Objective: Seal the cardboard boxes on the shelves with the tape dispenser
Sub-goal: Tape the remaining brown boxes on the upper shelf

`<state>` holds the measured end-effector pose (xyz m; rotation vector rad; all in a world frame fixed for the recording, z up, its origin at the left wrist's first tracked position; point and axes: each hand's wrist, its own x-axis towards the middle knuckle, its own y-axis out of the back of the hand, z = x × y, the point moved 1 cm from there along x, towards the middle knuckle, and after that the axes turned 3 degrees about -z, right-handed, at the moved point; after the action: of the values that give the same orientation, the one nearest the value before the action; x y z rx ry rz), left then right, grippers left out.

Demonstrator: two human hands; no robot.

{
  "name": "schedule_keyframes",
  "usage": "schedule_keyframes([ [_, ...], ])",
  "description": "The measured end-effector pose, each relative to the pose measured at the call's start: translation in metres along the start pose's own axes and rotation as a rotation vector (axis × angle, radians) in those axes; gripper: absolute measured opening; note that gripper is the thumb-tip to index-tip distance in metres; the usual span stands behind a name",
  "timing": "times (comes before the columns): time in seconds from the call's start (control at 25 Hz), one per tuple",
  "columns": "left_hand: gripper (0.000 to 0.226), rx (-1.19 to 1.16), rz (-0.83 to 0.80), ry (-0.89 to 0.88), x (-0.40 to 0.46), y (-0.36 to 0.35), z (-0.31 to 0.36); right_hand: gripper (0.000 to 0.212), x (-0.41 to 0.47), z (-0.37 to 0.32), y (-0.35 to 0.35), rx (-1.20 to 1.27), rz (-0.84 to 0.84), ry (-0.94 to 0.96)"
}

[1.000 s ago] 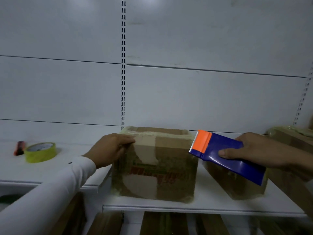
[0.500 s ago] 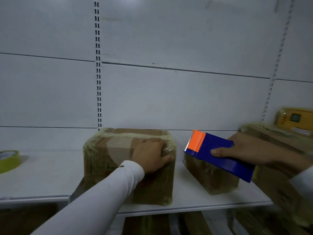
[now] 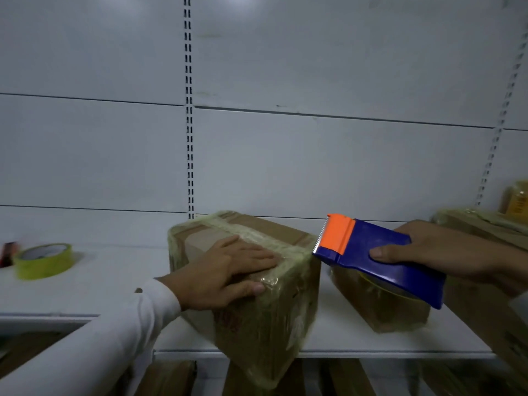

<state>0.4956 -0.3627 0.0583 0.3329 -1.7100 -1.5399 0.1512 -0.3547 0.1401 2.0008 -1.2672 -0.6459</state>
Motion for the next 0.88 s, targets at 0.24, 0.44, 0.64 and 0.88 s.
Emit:
schedule_keyframes([
  [0.24, 0.072, 0.175, 0.15, 0.288, -0.002, -0.027, 0.042, 0.054, 0.014, -0.012, -0.016, -0.021, -0.051, 0.052],
  [0.44, 0.054, -0.216, 0.086, 0.195, -0.011, 0.007, 0.003, 0.051, 0.014, -0.014, -0.024, -0.021, -0.082, 0.073],
  [0.64, 0.051, -0.297, 0.093, 0.171, -0.055, 0.01, -0.026, 0.043, 0.015, -0.017, -0.039, 0.011, -0.129, 0.134],
  [0.88, 0.046, -0.279, 0.102, 0.242, -0.059, 0.012, -0.042, 0.052, 0.023, -0.037, -0.049, -0.015, -0.142, 0.168],
])
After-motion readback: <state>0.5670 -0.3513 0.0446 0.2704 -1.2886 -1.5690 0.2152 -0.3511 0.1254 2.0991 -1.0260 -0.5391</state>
